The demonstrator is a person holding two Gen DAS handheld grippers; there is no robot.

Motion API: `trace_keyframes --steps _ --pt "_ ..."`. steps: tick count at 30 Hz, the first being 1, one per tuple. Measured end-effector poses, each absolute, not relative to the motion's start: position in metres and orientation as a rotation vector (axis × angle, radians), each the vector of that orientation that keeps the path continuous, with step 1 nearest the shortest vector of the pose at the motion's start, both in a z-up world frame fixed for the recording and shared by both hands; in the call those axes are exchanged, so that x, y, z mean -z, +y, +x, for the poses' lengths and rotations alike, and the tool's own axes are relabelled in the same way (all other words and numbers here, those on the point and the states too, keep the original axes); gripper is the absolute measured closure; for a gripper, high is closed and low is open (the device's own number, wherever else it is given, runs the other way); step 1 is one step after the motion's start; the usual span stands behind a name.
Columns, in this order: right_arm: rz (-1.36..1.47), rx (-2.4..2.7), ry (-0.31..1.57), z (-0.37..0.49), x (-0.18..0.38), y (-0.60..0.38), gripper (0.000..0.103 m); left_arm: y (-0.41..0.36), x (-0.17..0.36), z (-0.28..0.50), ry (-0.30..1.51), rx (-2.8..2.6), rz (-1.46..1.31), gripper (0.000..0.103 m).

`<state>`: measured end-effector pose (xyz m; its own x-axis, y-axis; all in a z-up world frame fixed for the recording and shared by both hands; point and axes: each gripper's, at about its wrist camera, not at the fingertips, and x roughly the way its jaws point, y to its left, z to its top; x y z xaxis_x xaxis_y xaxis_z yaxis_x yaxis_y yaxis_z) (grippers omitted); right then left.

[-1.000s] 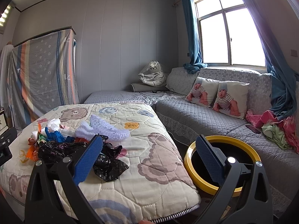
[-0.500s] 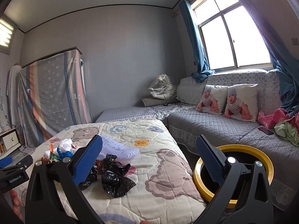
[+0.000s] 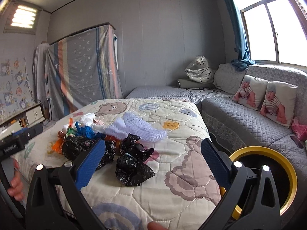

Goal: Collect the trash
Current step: 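Grasp the black plastic bag with the right tool while the left tool grasps white tissue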

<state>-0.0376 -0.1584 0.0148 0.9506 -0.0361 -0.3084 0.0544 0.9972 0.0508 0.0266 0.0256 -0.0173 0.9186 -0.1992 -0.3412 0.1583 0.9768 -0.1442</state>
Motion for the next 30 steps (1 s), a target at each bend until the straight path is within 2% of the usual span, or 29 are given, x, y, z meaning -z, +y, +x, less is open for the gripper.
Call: trace_keyframes --steps 7,13,21,26,30 --pt "-0.002 -0.044 0.447 -0.002 0.007 -0.149 0.007 0.053 0.021 0.074 0.443 0.203 0.075 0.007" --pt "-0.04 -0.025 0.494 0.026 0.019 -0.139 0.007 0.078 0.033 0.122 0.577 0.162 -0.007 0.007" --pt "-0.031 -0.046 0.54 0.054 0.023 -0.141 0.007 0.108 0.027 0.18 0.613 0.14 -0.04 0.007" --pt "-0.059 -0.066 0.566 0.067 0.025 -0.137 0.008 0.113 0.025 0.226 0.651 0.222 0.057 0.007" --pt "-0.051 -0.068 0.593 0.076 0.026 -0.138 0.008 0.126 0.019 0.262 0.68 0.278 -0.017 0.007"
